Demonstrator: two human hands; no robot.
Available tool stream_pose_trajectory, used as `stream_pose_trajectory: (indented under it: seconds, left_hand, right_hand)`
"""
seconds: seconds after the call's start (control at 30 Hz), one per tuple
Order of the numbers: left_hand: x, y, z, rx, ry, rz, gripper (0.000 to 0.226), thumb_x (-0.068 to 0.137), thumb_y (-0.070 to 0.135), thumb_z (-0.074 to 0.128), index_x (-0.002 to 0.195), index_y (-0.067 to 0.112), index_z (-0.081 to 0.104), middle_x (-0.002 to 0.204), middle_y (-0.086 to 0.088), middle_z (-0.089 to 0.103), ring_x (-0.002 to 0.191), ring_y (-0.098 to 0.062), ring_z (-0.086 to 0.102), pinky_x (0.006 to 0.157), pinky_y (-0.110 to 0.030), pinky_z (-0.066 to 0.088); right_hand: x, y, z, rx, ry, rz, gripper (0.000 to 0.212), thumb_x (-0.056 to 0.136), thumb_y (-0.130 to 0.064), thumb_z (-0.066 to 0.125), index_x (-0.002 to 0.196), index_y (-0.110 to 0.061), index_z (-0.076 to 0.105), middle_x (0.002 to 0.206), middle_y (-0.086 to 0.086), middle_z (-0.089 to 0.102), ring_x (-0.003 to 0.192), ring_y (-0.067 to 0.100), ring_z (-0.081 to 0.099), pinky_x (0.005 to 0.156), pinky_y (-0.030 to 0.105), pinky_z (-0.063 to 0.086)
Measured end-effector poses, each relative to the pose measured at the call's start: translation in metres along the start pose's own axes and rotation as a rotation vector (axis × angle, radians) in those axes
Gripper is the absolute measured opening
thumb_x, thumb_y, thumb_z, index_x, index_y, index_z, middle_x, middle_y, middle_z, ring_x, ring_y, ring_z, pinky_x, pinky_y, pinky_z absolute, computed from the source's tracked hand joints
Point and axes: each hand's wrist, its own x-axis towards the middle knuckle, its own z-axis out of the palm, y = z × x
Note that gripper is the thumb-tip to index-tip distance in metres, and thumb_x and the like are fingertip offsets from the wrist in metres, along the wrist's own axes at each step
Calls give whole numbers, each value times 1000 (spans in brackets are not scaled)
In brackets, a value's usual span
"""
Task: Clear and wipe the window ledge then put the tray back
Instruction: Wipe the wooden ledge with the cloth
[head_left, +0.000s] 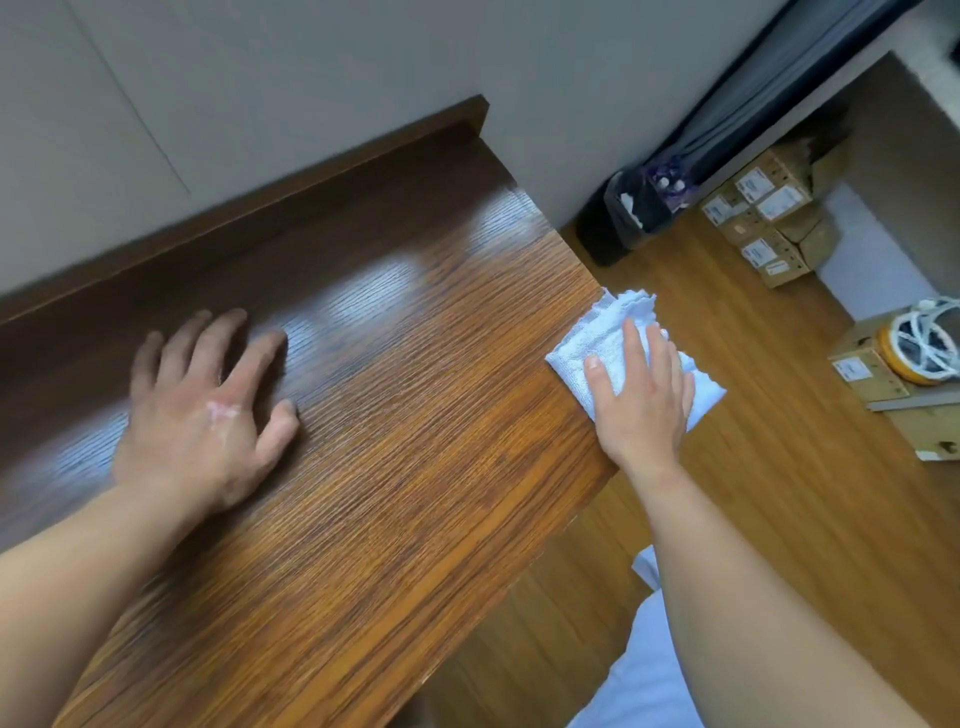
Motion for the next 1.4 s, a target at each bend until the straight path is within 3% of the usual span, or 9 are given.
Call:
stream_pose_trajectory:
  seconds: [0.17, 0.37, 0.57, 0.67, 0.83, 0.93, 1.0, 1.2, 1.4]
  left_hand:
    - [-1, -1, 0, 13, -21, -9, 67, 86, 58, 40, 142, 23, 49, 153, -16, 41, 145, -39, 30, 120, -60, 16]
    - [-12, -6, -8, -57, -37, -38, 70, 83, 56, 46, 144, 23, 49, 155, -15, 42, 146, -38, 32, 120, -61, 22]
    - [-88, -49, -26, -67, 52, -216, 61, 87, 47, 49, 140, 16, 53, 147, -17, 50, 137, -39, 42, 115, -57, 27]
    - [-131, -72, -38, -51, 41, -310, 60, 89, 46, 47, 140, 15, 54, 146, -17, 51, 137, -39, 42, 115, -55, 27]
    - [-194, -98, -52, -49, 57, -410, 62, 90, 47, 46, 141, 13, 57, 146, -17, 51, 137, -38, 43, 116, -55, 28]
    - [-227, -107, -54, -77, 87, -459, 61, 90, 46, 46, 140, 12, 58, 143, -16, 53, 135, -37, 44, 113, -57, 32]
    - [-245, -112, -52, -95, 101, -475, 60, 91, 45, 46, 139, 12, 57, 143, -15, 53, 134, -36, 44, 113, -58, 33]
    - [-284, -132, -47, -101, 134, -547, 59, 92, 45, 43, 141, 14, 55, 145, -14, 50, 138, -36, 42, 118, -58, 26]
    - [-309, -152, -49, -81, 187, -523, 59, 90, 42, 46, 138, 12, 59, 143, -16, 53, 135, -38, 45, 116, -59, 27]
  right_hand:
    - [-102, -56, 7, -47, -20, -144, 70, 99, -63, 33, 160, -28, 31, 168, 4, 25, 157, 28, 15, 124, 58, 14]
    - [-295, -126, 32, -91, -140, -783, 69, 91, -64, 51, 150, -29, 52, 162, 7, 40, 150, 34, 36, 114, 64, 30]
    - [-249, -114, 33, -32, -165, -1281, 71, 88, -65, 56, 151, -35, 48, 165, -1, 36, 151, 28, 34, 114, 61, 29]
    - [-161, -112, 28, -52, -169, -1109, 69, 95, -62, 45, 156, -31, 40, 169, 0, 26, 153, 30, 31, 120, 63, 21]
    - [6, -143, 17, -68, -107, -351, 77, 93, -68, 24, 158, -28, 30, 165, 9, 26, 151, 31, 23, 118, 67, 19]
    - [26, -186, 10, 5, -117, -65, 85, 88, -69, 13, 162, -28, 21, 170, 7, 15, 156, 28, 9, 122, 64, 6]
    - [-8, -223, 17, 19, -124, -37, 84, 89, -67, 12, 163, -28, 19, 171, 6, 11, 157, 29, 4, 122, 62, 1]
    - [-246, -279, 54, -77, -115, -720, 70, 98, -57, 38, 159, -24, 34, 167, 10, 28, 155, 36, 22, 120, 67, 17]
    - [-382, -223, 61, -67, -162, -1259, 73, 85, -62, 62, 151, -32, 50, 163, 3, 39, 151, 33, 35, 114, 65, 27]
